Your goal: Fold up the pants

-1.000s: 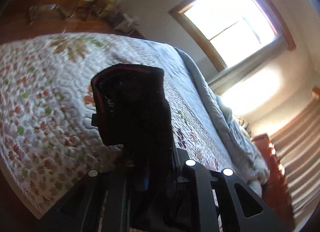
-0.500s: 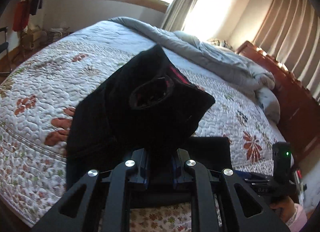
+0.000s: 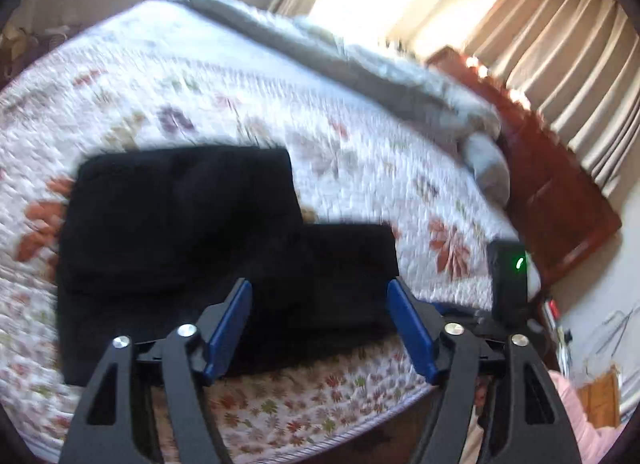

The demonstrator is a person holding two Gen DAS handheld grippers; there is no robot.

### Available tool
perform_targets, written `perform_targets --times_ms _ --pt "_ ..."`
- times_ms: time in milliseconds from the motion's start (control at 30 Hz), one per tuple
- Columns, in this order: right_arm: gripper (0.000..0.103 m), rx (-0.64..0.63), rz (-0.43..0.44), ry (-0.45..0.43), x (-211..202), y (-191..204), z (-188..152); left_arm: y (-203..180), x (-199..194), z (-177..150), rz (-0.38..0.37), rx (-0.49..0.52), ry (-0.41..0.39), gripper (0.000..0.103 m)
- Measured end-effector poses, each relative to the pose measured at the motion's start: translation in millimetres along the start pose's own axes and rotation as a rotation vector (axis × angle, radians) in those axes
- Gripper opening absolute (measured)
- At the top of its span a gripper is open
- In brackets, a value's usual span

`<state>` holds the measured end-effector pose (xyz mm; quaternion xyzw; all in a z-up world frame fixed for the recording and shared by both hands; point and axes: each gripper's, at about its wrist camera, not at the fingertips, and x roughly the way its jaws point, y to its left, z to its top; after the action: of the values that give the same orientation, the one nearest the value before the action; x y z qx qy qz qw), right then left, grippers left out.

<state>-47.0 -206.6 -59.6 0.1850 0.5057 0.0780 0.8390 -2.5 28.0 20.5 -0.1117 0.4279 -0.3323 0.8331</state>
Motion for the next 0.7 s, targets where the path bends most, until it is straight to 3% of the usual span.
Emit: perform_targets --times_ms 100,200,267,400,533,700 --pt "0.078 -0.025 -0.021 0.003 0 6 2 30 -15 12 0.117 -0.048 -0.036 0.078" --pt "0.079 -0.036 -0.097 0.084 19 4 -3 72 0 9 0.358 -0.101 0.055 0.076" --pt "0.08 -0.073 -0.133 0.089 25 10 -4 93 20 -1 0.439 -0.128 0.153 0.076" --pt "0.081 -0.101 -0.175 0.116 23 29 7 83 35 -7 0.515 -0.01 0.197 0.081" --pt "0.08 -0.122 -0.074 0.079 9 60 30 87 14 -2 0.475 -0.078 0.151 0.082" --pt "0.08 -0.16 0.026 0.092 17 105 64 103 -7 2 0.535 -0.137 0.121 0.087"
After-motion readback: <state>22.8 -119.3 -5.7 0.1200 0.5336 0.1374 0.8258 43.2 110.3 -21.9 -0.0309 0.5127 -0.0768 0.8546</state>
